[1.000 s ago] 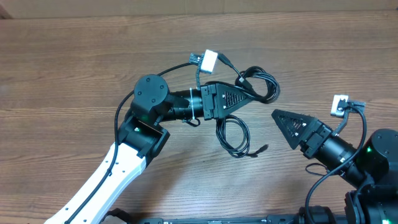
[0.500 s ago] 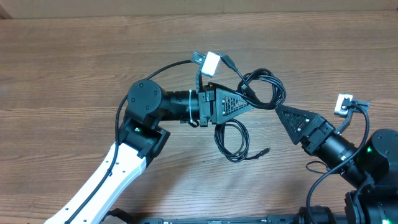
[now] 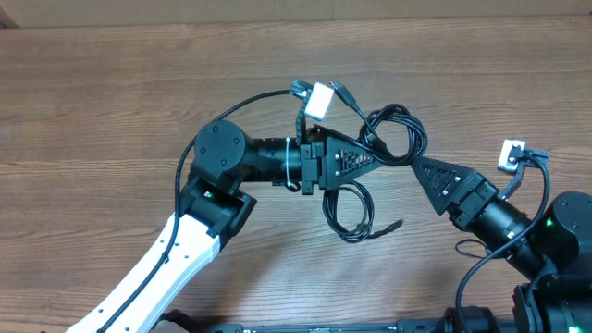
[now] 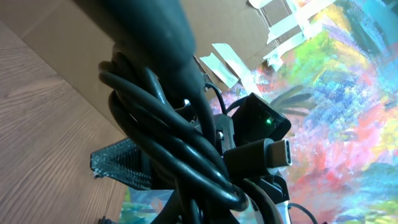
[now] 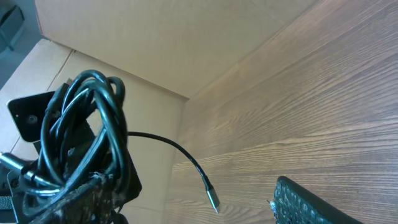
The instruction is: Untangle cables
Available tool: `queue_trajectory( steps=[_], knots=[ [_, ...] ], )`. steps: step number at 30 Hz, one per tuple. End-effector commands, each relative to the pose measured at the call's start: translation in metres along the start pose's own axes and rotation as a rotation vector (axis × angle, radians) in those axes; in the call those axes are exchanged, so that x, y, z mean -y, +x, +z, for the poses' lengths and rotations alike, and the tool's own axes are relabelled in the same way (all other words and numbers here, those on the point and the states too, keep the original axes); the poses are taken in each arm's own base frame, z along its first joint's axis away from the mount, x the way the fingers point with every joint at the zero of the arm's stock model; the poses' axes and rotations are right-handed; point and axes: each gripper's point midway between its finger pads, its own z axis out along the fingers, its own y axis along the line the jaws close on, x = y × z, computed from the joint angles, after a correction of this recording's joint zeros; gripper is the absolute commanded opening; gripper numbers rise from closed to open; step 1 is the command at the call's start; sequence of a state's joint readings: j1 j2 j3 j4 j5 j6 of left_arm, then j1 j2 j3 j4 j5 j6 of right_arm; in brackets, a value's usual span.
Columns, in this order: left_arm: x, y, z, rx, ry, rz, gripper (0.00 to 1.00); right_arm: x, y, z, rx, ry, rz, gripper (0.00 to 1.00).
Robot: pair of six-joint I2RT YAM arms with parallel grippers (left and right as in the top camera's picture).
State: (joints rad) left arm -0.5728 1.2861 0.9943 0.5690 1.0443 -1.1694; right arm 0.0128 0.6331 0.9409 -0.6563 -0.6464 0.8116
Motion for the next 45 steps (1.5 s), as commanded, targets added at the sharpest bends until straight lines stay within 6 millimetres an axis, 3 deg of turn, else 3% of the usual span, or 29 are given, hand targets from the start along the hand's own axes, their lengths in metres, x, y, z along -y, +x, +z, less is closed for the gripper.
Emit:
queue_trajectory(
  steps=[1,19,28,36,45],
  knots=[
    [0.016,0.008,0.008,-0.041,0.046,0.057,0.04,-0.002,-0.006,0.0,0.02,0.005,-0.006,0.8],
    [0.033,0.036,0.029,-0.113,0.11,0.098,0.04,-0.002,-0.017,0.011,0.027,-0.005,0.018,0.8],
    [0.035,0.038,0.031,-0.119,0.116,0.099,0.04,0.001,-0.02,0.016,0.021,-0.001,0.019,0.8],
    [0.03,0.03,0.027,-0.088,0.098,0.144,0.04,-0.024,-0.003,0.014,-0.09,-0.128,-0.01,0.79],
    [0.024,0.023,0.022,-0.068,0.077,0.152,0.04,-0.034,0.006,0.011,-0.142,-0.187,-0.027,0.8]
  ],
)
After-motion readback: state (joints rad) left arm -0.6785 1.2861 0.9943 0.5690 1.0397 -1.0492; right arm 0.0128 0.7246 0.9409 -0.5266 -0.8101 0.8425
